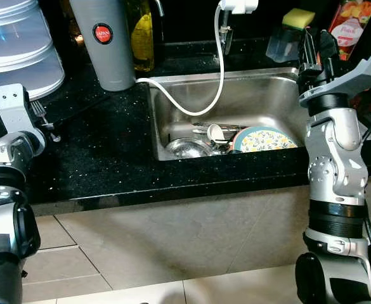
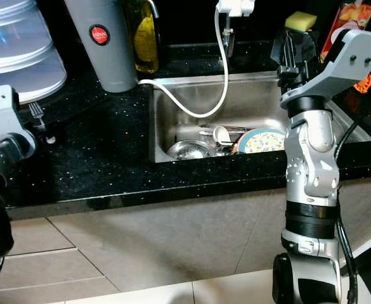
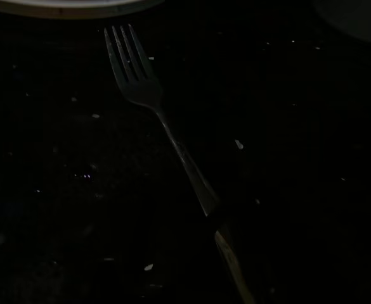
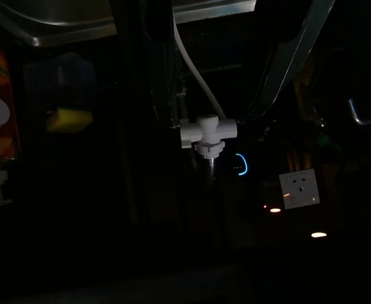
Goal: Kitchen organization
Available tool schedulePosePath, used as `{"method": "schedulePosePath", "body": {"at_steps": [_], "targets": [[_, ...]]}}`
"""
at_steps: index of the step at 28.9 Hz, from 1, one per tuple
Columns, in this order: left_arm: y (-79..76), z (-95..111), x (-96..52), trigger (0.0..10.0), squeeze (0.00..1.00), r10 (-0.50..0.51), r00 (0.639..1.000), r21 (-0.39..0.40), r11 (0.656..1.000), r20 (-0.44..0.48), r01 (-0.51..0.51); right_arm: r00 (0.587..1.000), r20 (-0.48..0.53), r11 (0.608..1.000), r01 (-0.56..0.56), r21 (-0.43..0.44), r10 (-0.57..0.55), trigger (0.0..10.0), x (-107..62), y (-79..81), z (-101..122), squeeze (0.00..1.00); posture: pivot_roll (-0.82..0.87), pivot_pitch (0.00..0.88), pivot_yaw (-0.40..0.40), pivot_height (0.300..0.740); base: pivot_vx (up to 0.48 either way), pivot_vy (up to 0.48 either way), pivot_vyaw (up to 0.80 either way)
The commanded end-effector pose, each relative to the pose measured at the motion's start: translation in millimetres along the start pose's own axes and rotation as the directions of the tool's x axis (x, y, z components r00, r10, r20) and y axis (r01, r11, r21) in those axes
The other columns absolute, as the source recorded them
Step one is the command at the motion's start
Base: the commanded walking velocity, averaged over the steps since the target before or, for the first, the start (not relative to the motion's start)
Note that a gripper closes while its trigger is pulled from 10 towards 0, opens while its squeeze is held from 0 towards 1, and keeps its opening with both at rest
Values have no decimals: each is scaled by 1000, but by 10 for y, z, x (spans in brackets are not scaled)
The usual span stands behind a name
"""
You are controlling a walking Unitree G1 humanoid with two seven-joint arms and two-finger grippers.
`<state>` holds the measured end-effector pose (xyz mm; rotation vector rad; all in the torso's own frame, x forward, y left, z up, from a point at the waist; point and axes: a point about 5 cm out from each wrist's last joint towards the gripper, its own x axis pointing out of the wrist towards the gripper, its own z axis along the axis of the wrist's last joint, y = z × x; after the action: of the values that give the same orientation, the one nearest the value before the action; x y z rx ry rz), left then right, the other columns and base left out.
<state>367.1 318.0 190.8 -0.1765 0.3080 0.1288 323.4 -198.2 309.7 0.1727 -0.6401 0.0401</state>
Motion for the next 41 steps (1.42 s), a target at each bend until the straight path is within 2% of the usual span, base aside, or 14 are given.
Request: {"method": "schedulePosePath", "body": {"at_steps": [1, 6, 10, 15, 18, 22, 24, 25, 27, 28, 29, 32, 33, 41], "targets": [[-73, -357, 45, 0, 0, -32, 989, -36, 999, -143, 27, 1000, -3, 1000, -2, 3, 2, 10000, 20, 8, 7, 0, 114, 0, 19, 740, 0, 0, 0], [-282, -432, 103, 0, 0, -89, 982, 24, 995, -168, 94, 1000, -1, 1000, 14, -3, -14, 10000, -7, -18, 20, 0, 116, 0, 38, 740, 0, 0, 0], [-357, -441, 122, 0, 0, -100, 981, 36, 994, -168, 108, 1000, -5, 1000, 22, -2, -22, 10000, -29, -32, 11, 0, 123, 0, 37, 740, 0, 0, 0], [-460, -428, 153, 0, 0, -96, 986, 80, 991, -137, 108, 1000, -11, 1000, 19, -2, -19, 10000, -29, -29, 3, 0, 129, 0, 33, 740, 0, 0, 0], [-620, -443, 180, 0, 0, -115, 986, 105, 986, -118, 128, 1000, -19, 1000, 13, 1, -13, 10000, -23, -11, -16, 0, 131, 0, 29, 740, 0, 0, 0], [-709, -465, 186, 0, 0, -137, 984, 123, 981, -115, 151, 1000, -23, 1000, 7, 2, -7, 10000, -21, -2, -23, 0, 131, 0, 21, 740, 0, 0, 0], [-810, -455, 179, 0, 0, -176, 980, 185, 964, -92, 190, 1000, -25, 1000, 5, 2, -5, 10000, -19, -3, -25, 0, 131, 0, 21, 740, 0, 0, 0], [-850, -439, 171, 8549, 0, -201, 977, 203, 956, -77, 213, 1000, -25, 1000, 5, 2, -5, 10000, -19, -2, -24, 0, 131, 0, 21, 740, 0, 0, 0], [-928, -398, 150, 8549, 0, -244, 969, 236, 940, -42, 247, 1000, -26, 1000, 2, 3, -2, 10000, -20, 1, -26, 0, 131, 0, 21, 740, 0, 0, 0], [-1010, -351, 124, 10000, 0, -286, 958, 259, 925, -7, 278, 1000, -29, 1000, -3, 4, 3, 10000, -21, 10, -29, 0, 131, 0, 21, 740, 0, 0, 0], [-1084, -299, 94, 10000, 0, -318, 948, 285, 912, 32, 296, 999, -32, 1000, -10, 7, 10, 10000, -24, 22, -33, 0, 131, 0, 21, 740, 0, 0, 0], [-1146, -246, 65, 10000, 0, -342, 937, 307, 901, 66, 307, 999, -35, 1000, -18, 10, 19, 10000, -28, 38, -39, 0, 131, 0, 21, 740, 0, 0, 0], [-1233, -150, 9, 10000, 0, -371, 921, 351, 884, 121, 309, 999, -40, 999, -34, 19, 34, 10000, -34, 74, -50, 0, 127, 0, 21, 740, 0, 0, 0], [-1330, 6, -123, 10000, 0, -406, 890, 388, 869, 206, 307, 997, -51, 995, -58, 77, 62, 10000, -42, 149, -73, 0, 120, 0, 22, 740, 0, 0, 0]]}}
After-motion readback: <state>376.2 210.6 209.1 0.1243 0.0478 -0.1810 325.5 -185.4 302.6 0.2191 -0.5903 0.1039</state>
